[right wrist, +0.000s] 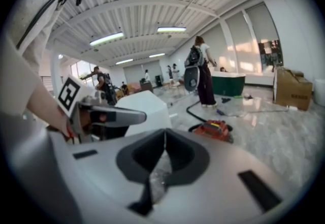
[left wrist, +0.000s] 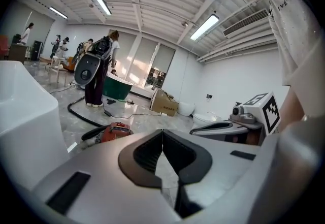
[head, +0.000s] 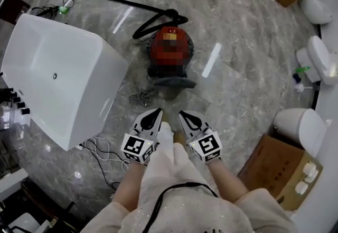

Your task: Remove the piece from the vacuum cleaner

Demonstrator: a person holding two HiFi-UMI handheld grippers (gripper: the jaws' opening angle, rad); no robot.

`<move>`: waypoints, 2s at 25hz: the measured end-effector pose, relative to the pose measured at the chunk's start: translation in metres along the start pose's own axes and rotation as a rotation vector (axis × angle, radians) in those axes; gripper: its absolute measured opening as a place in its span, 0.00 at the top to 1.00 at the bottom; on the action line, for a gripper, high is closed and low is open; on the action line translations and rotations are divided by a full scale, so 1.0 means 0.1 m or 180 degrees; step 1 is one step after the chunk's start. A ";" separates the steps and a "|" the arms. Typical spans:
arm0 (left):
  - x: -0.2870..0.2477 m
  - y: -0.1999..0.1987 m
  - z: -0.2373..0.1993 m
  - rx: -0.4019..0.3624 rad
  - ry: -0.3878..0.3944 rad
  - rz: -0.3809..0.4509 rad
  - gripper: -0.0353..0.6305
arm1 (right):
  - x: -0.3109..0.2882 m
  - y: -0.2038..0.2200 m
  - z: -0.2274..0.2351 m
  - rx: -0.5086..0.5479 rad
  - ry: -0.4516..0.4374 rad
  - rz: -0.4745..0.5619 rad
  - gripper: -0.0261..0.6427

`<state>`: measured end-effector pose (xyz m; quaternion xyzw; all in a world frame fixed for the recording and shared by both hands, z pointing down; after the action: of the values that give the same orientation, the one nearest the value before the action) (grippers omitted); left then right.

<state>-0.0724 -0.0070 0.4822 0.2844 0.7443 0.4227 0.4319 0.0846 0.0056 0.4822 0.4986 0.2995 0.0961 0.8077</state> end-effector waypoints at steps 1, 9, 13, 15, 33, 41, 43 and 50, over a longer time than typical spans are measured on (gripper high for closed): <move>-0.07 0.00 -0.06 0.0023 0.0032 -0.0030 0.91 | -0.08 -0.01 0.06 -0.0007 -0.0002 -0.0053 0.94; -0.54 0.04 -0.62 -0.0127 0.0212 -0.0273 0.91 | -0.47 -0.06 0.60 -0.0066 0.0148 -0.0206 0.94; -0.88 0.17 -0.78 -0.0268 0.0316 -0.0384 0.91 | -0.63 0.12 0.86 -0.0056 0.0230 -0.0316 0.94; -1.03 0.24 -0.79 -0.0251 0.0421 -0.0408 0.91 | -0.71 0.25 0.99 -0.0046 0.0255 -0.0408 0.94; -2.08 1.09 -0.83 -0.0099 0.0335 -0.0385 0.87 | -1.34 1.24 2.05 0.0271 -0.0154 -0.1335 0.94; -2.23 1.39 -1.01 -0.0555 0.0199 -0.0673 0.70 | -1.49 1.51 2.37 0.0326 -0.0239 -0.1835 0.88; -2.29 1.47 -1.03 -0.0597 0.0210 -0.0736 0.68 | -1.53 1.57 2.44 0.0268 -0.0295 -0.1913 0.83; -2.44 1.75 -1.13 -0.0875 -0.0039 -0.0996 0.62 | -1.74 1.75 2.52 0.0457 -0.0648 -0.2325 0.71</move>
<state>-0.0488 -0.1592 0.7639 0.1063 0.7120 0.4463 0.5315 0.1163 -0.1768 0.7824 0.4213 0.3816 -0.2691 0.7775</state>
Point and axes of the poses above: the fingertips, and each gripper's own axes: x backward along the fingers, z to its right, y out of its underside, the point moved 7 cm from there along x, backward along the fingers, and after that the axes turned 13 degrees about -y, right-handed, at the moved point
